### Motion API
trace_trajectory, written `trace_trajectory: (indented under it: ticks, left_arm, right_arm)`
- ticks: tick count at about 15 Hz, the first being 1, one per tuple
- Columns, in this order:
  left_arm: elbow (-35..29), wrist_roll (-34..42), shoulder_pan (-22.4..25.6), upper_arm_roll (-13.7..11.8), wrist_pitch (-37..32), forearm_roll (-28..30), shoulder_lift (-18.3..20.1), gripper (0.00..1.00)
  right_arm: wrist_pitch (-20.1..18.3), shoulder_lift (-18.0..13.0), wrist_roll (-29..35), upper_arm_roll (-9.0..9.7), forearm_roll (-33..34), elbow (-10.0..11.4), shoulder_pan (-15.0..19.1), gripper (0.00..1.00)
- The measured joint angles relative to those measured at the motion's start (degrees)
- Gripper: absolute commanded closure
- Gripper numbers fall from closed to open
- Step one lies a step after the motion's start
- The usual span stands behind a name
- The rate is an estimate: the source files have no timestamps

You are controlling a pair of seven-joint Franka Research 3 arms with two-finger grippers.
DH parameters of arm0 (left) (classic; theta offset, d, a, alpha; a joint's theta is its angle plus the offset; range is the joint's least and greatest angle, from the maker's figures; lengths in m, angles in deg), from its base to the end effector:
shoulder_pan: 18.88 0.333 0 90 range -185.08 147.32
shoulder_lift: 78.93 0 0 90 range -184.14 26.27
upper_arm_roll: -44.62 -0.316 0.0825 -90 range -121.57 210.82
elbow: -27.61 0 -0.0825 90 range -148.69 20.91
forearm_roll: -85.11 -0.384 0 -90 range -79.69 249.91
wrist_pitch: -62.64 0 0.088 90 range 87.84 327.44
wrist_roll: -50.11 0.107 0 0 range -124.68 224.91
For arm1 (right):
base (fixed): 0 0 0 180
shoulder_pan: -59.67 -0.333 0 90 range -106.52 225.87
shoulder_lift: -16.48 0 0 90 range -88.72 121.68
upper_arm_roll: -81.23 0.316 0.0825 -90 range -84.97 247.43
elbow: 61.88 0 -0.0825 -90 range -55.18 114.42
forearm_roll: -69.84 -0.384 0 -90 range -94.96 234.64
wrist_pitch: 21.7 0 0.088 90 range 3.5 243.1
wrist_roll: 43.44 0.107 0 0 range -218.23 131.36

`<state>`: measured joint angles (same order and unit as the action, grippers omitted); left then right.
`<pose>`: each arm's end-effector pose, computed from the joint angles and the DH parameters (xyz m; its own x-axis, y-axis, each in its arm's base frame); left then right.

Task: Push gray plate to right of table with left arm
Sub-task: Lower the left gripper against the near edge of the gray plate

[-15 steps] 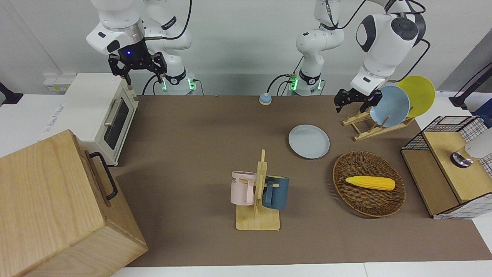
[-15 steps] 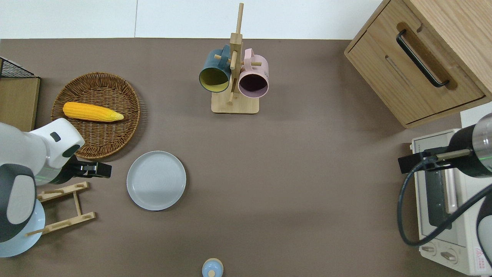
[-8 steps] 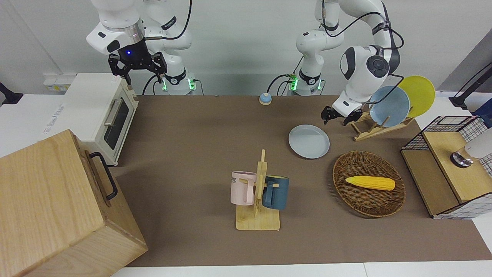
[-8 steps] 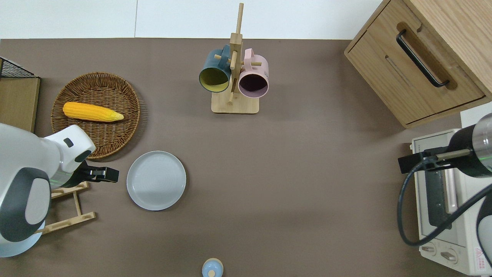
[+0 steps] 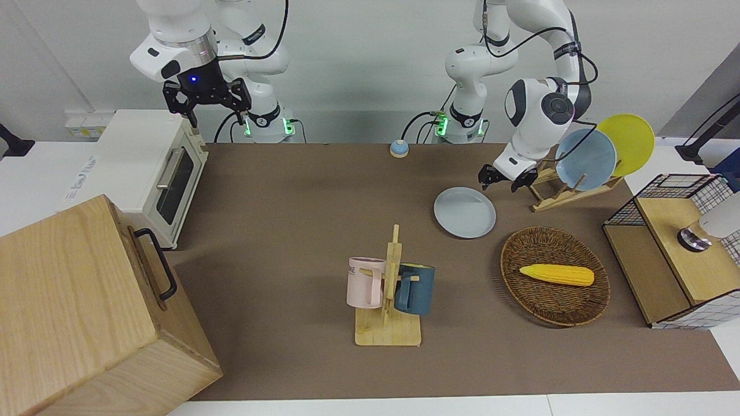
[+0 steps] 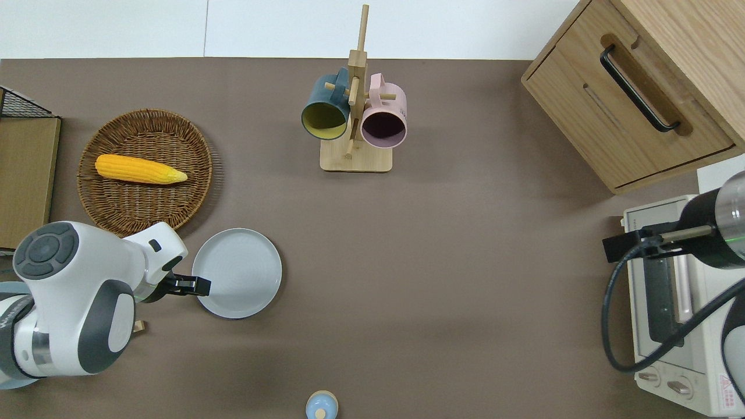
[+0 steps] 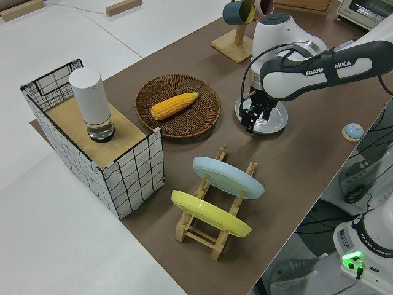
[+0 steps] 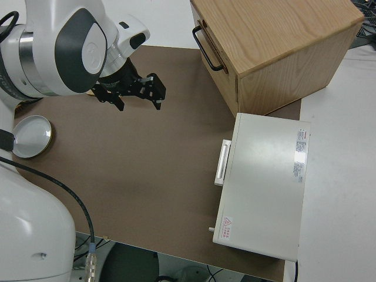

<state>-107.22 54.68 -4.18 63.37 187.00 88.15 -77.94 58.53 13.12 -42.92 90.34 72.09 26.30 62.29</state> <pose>0.4790 -0.0359 0.3235 0.9795 -0.1183 -0.1629 -0.1122 -0.9926 0.0458 0.5151 0.0567 0.6562 0.9921 0.0960 -0.0801 0.1001 -0.9938 0.0491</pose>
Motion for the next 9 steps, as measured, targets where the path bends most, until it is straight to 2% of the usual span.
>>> trace_trajectory:
  ticks: [4, 7, 9]
  left_arm:
    - [-0.6, -0.8, 0.0, 0.0, 2.1, 0.0, -1.7, 0.66]
    - [-0.9, -2.3, -0.3, 0.0, 3.0, 0.0, -2.3, 1.00]
    - [-1.0, -3.4, -0.5, 0.0, 3.8, 0.1, -2.5, 1.00]
  right_arm:
    - [0.0, 0.0, 0.0, 0.00, 0.0, 0.0, 0.0, 0.005]
    - [0.0, 0.0, 0.0, 0.00, 0.0, 0.0, 0.0, 0.005]
    - [0.0, 0.0, 0.0, 0.00, 0.0, 0.0, 0.0, 0.005]
